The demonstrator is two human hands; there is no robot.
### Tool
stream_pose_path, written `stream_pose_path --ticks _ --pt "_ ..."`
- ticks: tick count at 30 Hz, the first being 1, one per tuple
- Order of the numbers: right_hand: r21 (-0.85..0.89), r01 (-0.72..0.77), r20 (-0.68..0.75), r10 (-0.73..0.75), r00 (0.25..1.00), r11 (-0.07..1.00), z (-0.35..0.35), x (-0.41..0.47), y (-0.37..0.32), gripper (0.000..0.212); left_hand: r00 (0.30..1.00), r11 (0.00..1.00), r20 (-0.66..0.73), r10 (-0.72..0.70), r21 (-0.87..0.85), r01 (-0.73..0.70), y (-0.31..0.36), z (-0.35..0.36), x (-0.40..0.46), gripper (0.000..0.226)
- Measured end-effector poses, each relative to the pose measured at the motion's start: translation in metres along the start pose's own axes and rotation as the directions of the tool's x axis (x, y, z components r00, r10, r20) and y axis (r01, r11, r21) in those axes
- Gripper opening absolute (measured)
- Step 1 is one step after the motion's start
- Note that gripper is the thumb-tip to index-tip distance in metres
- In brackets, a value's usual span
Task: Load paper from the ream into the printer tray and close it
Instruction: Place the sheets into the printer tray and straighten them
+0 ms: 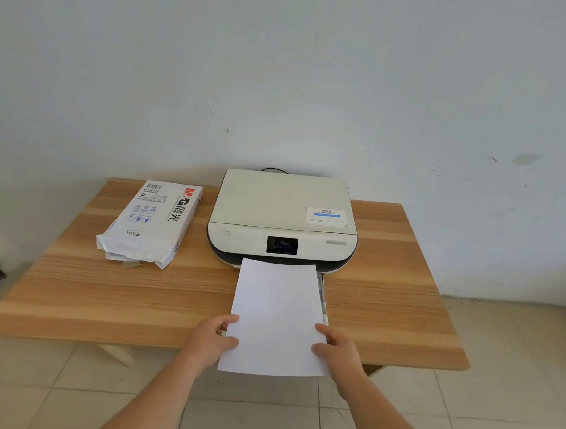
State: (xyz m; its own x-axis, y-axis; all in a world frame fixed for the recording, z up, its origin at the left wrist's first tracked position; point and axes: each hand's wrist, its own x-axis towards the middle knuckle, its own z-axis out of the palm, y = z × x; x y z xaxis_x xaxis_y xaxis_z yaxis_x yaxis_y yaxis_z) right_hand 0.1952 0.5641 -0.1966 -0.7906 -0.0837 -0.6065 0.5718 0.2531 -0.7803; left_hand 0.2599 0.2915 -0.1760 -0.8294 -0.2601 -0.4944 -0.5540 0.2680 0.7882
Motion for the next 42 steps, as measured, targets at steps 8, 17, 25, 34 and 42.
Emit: stream_pose_path --ticks 8,17,25,34,42 --pt "0.034 -0.051 -0.049 0.053 0.997 0.998 0.005 0.009 0.014 0.049 0.999 1.0 0.02 -0.029 -0.008 0.029 -0.014 0.009 0.01 0.046" --pt "0.106 -0.129 -0.049 0.135 0.99 0.986 0.002 0.007 0.036 0.049 0.995 0.996 0.065 -0.076 -0.045 0.079 -0.031 0.025 0.012 0.044" --pt "0.12 -0.157 -0.047 0.163 0.985 0.98 -0.004 0.009 0.042 0.049 0.988 0.991 0.102 -0.116 -0.061 0.123 -0.04 0.035 0.015 0.043" --pt "0.17 -0.21 -0.026 0.218 0.976 0.963 -0.005 0.02 0.031 0.049 0.976 0.978 0.109 -0.187 -0.073 0.195 -0.031 0.037 0.024 0.047" --pt "0.209 -0.223 -0.018 0.232 0.973 0.952 -0.002 0.037 0.025 0.047 0.982 0.982 0.06 -0.181 -0.046 0.184 -0.02 0.037 0.037 0.044"
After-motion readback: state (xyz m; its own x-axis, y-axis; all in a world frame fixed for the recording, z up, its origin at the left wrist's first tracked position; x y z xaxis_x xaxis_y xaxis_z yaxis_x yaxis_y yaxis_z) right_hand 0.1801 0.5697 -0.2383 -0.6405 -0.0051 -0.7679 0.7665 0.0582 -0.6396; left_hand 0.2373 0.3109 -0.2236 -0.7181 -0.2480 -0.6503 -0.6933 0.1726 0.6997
